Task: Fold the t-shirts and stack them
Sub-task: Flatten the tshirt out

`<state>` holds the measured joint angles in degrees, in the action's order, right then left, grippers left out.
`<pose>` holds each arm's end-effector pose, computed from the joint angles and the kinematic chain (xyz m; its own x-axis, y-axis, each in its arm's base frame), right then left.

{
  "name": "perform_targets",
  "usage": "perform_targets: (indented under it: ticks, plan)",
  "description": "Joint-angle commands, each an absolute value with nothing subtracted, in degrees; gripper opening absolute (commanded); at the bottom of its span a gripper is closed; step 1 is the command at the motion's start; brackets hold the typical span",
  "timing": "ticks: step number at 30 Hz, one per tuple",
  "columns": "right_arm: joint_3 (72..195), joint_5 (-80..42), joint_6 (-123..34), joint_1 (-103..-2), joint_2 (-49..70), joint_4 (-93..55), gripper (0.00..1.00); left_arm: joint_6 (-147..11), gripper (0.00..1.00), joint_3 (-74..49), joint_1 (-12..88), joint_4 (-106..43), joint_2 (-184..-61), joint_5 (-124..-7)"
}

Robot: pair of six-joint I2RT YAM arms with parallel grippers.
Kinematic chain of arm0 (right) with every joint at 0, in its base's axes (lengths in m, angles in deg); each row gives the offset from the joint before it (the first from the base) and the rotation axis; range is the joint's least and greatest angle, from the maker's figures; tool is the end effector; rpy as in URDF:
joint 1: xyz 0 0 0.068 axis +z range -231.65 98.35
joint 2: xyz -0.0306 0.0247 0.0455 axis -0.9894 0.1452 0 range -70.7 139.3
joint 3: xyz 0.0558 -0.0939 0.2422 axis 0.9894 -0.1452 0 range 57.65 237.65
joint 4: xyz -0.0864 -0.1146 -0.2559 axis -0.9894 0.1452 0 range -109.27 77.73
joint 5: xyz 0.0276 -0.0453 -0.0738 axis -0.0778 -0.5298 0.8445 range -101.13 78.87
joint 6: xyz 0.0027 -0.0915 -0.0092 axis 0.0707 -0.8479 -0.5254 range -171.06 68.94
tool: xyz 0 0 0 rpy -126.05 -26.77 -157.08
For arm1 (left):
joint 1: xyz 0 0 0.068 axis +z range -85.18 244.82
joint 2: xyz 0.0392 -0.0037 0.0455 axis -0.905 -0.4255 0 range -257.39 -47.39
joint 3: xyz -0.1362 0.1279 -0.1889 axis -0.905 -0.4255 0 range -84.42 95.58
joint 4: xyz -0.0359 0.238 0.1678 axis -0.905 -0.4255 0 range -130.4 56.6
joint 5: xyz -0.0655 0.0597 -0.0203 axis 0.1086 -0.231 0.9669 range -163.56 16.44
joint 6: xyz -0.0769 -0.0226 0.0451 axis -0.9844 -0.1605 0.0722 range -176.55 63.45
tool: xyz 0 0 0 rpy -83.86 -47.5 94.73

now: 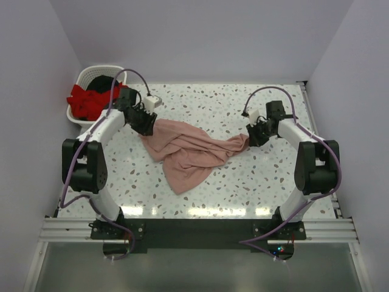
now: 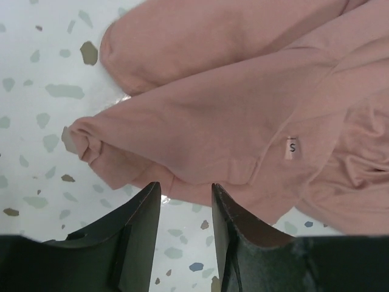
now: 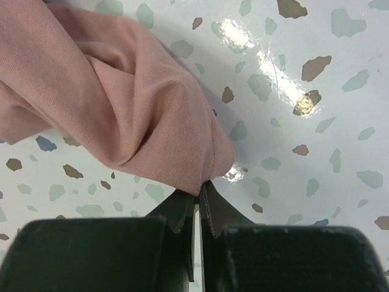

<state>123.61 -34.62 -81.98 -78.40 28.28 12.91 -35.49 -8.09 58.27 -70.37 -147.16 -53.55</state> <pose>0.3869 0.0549 0.1294 -0.6650 -0.5098 -0.5458 -0.6535 0.7509 0.0948 0.4122 -0.0758 0.1788 -0.7074 0.4210 -0.5678 0.5671 0.8175 -0.1004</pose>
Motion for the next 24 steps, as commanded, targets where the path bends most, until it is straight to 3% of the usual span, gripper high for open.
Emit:
perform_targets:
  ticks: [1, 18, 24]
  plan:
    - [126.03, -33.9, -82.61, -78.31, 25.89, 14.83, 0.0, -35.01, 0.45, -7.18, 60.94, -67.67, -148.98, -59.41]
    - [127.0, -31.44, -82.17, -78.48, 25.9, 16.33, 0.0, -39.75, 0.47, -1.02, 67.89, -69.44, -160.42, -50.55]
    - [127.18, -31.35, -82.35, -78.57, 26.25, 16.85, 0.0, -40.29, 0.39, 0.92, 68.68, -69.09, -162.0, -48.96]
